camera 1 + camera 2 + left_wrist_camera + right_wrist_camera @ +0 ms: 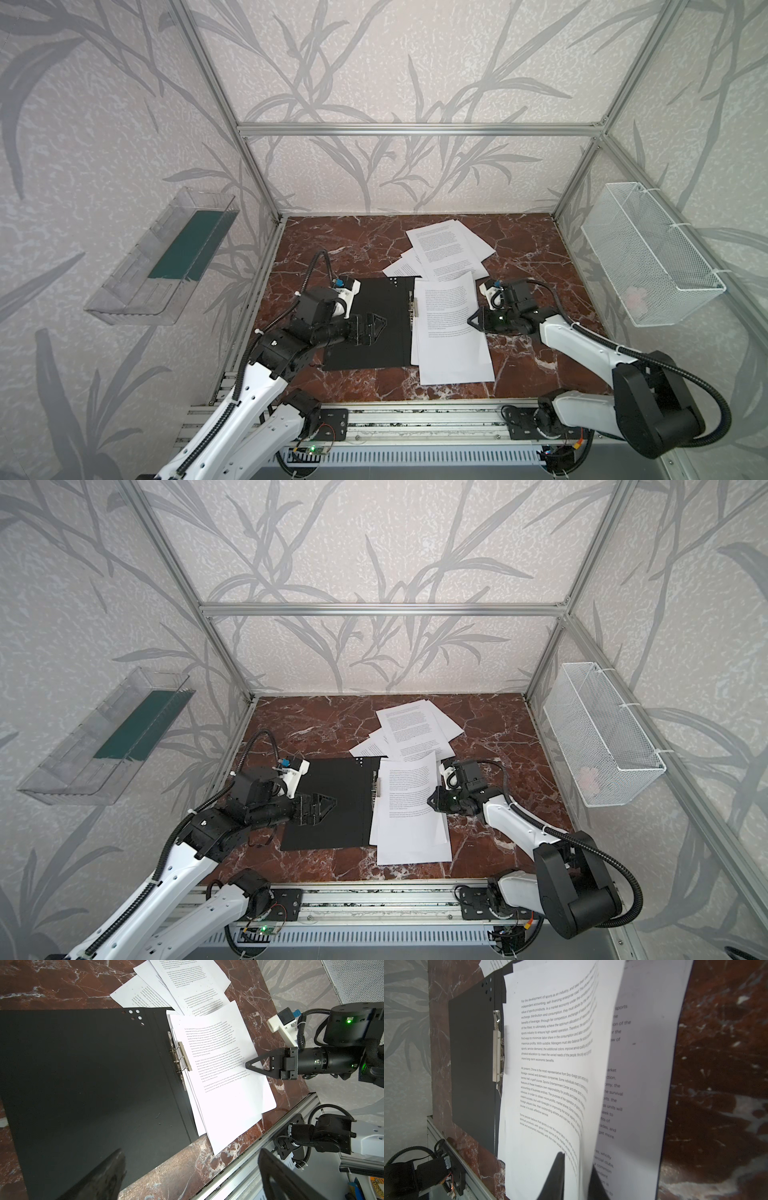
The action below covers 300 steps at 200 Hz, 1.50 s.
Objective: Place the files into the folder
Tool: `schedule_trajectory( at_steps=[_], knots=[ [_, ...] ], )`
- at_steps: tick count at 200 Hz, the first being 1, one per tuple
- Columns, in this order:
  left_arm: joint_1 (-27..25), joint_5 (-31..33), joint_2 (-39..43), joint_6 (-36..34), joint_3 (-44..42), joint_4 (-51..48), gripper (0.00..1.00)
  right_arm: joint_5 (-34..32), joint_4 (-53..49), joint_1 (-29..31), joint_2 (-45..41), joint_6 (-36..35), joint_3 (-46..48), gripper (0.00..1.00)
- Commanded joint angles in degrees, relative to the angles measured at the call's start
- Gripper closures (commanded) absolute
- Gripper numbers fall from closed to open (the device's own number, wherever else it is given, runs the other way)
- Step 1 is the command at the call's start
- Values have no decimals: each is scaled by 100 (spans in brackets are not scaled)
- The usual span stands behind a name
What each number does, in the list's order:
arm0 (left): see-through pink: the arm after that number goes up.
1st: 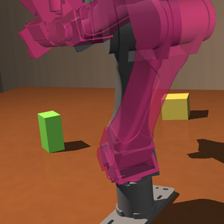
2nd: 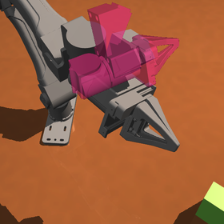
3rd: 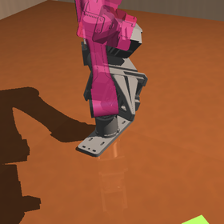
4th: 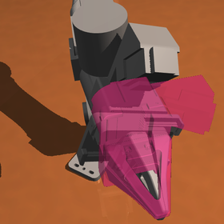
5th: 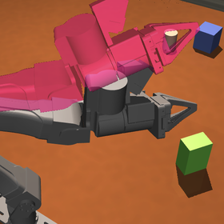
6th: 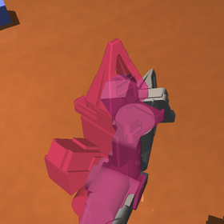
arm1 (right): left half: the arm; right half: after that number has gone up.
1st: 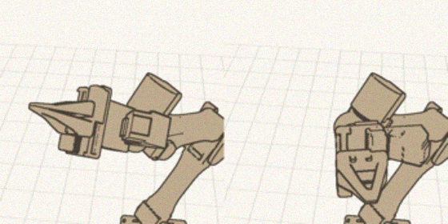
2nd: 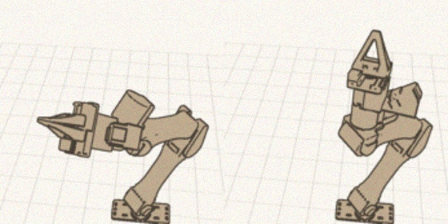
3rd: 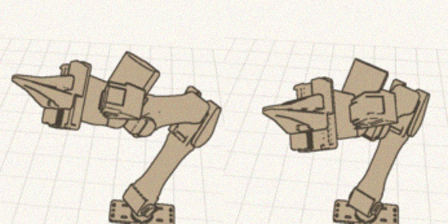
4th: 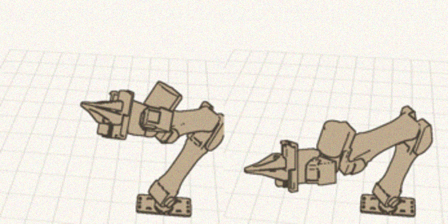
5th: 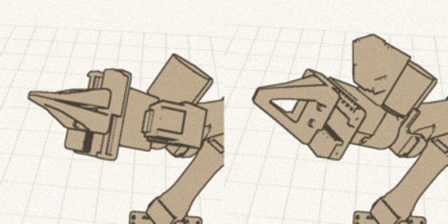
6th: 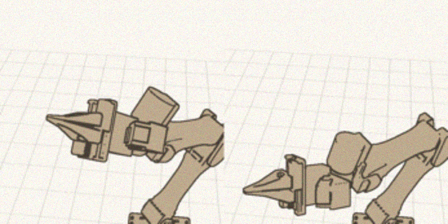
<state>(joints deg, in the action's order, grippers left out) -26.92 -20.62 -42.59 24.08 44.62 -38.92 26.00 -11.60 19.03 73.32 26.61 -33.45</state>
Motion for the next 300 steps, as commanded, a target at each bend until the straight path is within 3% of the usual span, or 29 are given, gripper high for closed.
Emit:
schedule_trajectory(
  at_steps=[1, 63, 74, 84, 128, 140, 179, 206, 300],
  knots=[
    [29, -21, 14, -59, -52, -1, 1, -20, 126, 122, 42, 13, -45, 81],
    [34, -13, 55, -52, -54, 2, 1, -100, 249, 272, 120, 111, -71, 81],
    [29, -21, 59, -53, -56, 2, 1, -211, 174, 282, 115, 99, -79, 76],
    [33, -21, 74, -53, -56, 6, 1, -382, 101, 276, 58, 103, -70, 69],
    [36, 10, 174, -56, -64, -1, 1, -1694, -242, 171, -446, 260, -99, 17],
    [34, 7, 186, -52, -64, 1, 1, -1737, -14, -26, -569, 480, -10, 0],
    [32, -19, 266, -53, -59, 3, 1, -1257, 796, -666, 272, 1213, -341, 1],
    [32, -15, 338, -52, -73, 4, 1, -985, 907, -699, 1293, 1485, -1052, 1],
    [34, -74, 514, -64, -95, 27, 1, -1145, 512, -725, 3678, 1869, -3260, 1]
  ],
)
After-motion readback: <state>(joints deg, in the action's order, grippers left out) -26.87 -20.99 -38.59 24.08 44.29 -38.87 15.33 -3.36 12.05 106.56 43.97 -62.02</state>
